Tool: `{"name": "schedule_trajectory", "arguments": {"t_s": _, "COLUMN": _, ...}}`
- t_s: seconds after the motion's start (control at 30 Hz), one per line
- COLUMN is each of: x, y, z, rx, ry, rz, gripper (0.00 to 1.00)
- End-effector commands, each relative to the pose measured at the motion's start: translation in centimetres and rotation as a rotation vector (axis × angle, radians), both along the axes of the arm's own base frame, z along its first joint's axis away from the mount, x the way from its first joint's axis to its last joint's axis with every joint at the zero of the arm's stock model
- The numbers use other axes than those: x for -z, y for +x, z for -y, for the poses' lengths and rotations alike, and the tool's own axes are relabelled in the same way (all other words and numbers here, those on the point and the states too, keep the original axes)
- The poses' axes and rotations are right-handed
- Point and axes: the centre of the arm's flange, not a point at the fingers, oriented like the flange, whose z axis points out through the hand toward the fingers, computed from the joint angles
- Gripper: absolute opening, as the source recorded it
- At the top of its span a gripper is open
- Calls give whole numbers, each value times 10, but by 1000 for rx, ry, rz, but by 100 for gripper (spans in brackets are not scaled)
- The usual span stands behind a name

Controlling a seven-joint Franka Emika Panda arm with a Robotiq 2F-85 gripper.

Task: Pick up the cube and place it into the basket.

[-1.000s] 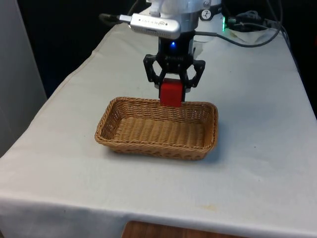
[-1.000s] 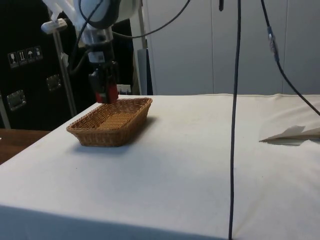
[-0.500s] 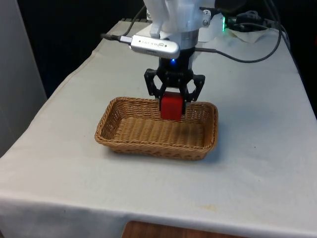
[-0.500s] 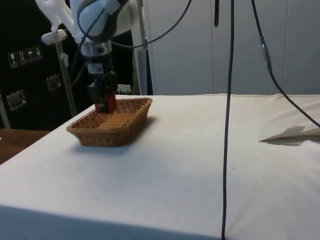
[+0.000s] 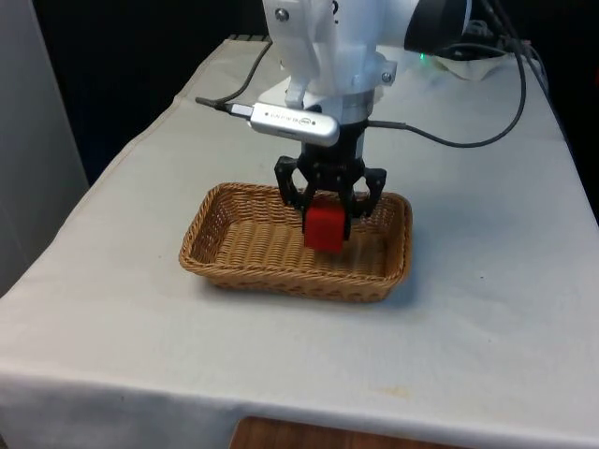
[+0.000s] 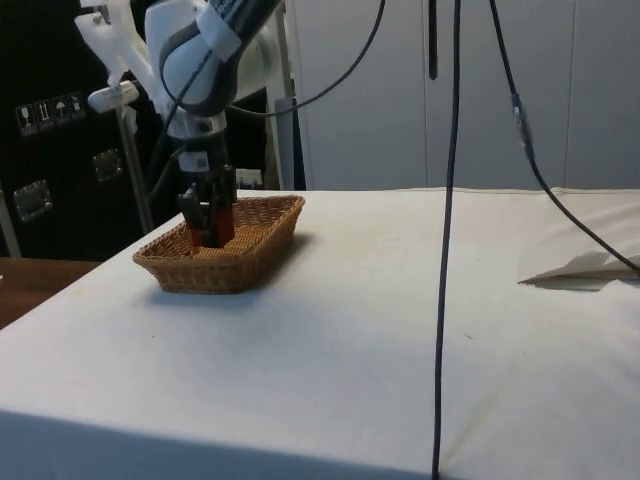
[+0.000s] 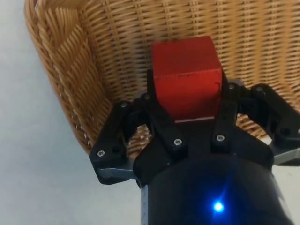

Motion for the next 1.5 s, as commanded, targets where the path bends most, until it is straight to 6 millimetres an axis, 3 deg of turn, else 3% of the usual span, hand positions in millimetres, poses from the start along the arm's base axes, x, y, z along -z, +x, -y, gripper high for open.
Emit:
{"name": "schedule_trajectory", "arguments": {"t_s": 0.0, "x": 4, "y": 2, "z": -1, "rx": -2, "ry": 10, "rz": 6, "gripper": 0}}
{"name": "schedule_trajectory", "arguments": {"t_s": 0.37, "x": 25, "y": 4, "z": -2, "rx": 1, "ry": 9, "rz": 13, "gripper": 0}}
{"name": "schedule_trajectory", "arguments": {"t_s": 0.77, "x": 29, "y": 6, "z": 1, "rx": 4, "ry": 2, "rz": 10, "gripper": 2}}
{"name": "schedule_trajectory", "arguments": {"t_s": 0.83, "x": 28, "y": 5, "z": 1, "rx": 4, "ry": -5, "rz": 10, "gripper": 16}}
{"name": "schedule_trajectory", "arguments": {"t_s": 0.87, "x": 29, "y": 7, "z": 2, "rx": 4, "ry": 1, "rz": 11, "gripper": 16}}
{"name": "schedule_trajectory", "arguments": {"t_s": 0.9, "x": 29, "y": 7, "z": 2, "rx": 4, "ry": 1, "rz": 11, "gripper": 25}}
{"name": "schedule_trajectory", "arguments": {"t_s": 1.0, "x": 30, "y": 7, "z": 3, "rx": 4, "ry": 1, "rz": 10, "gripper": 54}}
{"name": "schedule_trajectory", "arguments": {"t_s": 1.07, "x": 30, "y": 8, "z": 3, "rx": 4, "ry": 1, "rz": 11, "gripper": 88}}
{"name": "schedule_trajectory", "arguments": {"t_s": 1.1, "x": 30, "y": 8, "z": 3, "rx": 4, "ry": 1, "rz": 11, "gripper": 97}}
{"name": "schedule_trajectory", "arguments": {"t_s": 1.33, "x": 30, "y": 8, "z": 2, "rx": 3, "ry": 1, "rz": 12, "gripper": 100}}
{"name": "schedule_trajectory", "arguments": {"t_s": 1.43, "x": 18, "y": 9, "z": 3, "rx": 4, "ry": -1, "rz": 15, "gripper": 100}}
{"name": "schedule_trajectory", "arguments": {"t_s": 1.47, "x": 24, "y": 9, "z": 3, "rx": 5, "ry": -7, "rz": 19, "gripper": 100}}
